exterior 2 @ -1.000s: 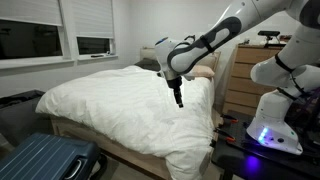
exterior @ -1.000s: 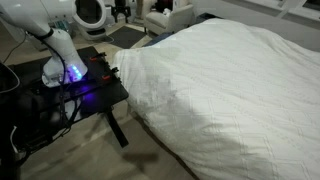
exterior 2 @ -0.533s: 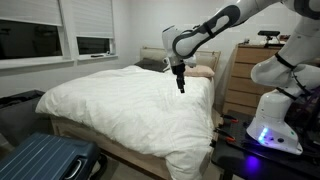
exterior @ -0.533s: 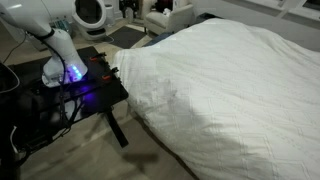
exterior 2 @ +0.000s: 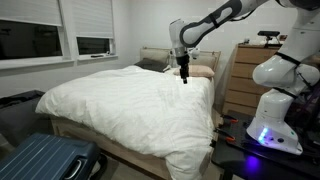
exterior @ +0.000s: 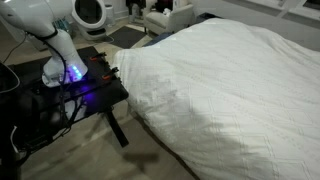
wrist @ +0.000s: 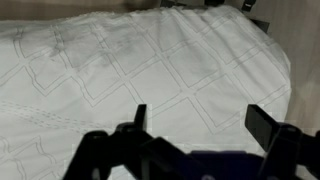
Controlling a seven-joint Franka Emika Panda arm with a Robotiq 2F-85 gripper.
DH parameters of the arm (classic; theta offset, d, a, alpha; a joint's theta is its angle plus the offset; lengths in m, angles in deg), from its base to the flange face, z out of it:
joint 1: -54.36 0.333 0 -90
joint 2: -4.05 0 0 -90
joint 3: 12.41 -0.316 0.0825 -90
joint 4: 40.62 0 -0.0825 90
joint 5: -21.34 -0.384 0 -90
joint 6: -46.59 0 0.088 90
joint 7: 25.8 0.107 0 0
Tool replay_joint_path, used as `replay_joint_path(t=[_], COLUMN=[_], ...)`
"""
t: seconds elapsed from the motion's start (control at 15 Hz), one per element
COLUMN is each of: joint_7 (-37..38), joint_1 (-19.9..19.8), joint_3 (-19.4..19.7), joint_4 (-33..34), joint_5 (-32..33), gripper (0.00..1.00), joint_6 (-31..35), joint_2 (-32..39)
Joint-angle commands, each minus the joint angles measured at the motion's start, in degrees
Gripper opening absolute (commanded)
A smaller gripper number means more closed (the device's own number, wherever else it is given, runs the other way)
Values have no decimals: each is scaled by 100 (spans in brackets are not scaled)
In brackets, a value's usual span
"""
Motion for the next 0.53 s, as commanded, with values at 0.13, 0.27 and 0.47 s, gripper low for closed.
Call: replay_joint_path(t=[0.13,0.27,0.47], joint_7=[478,505,505], joint_1=[1550,1594,1597], joint_3=[1401,1408,1408], joint_4=[8,7,7], joint_5=[580,575,575], gripper=[100,100,100], joint_6=[-44,-43,-43], joint_2=[640,667,667])
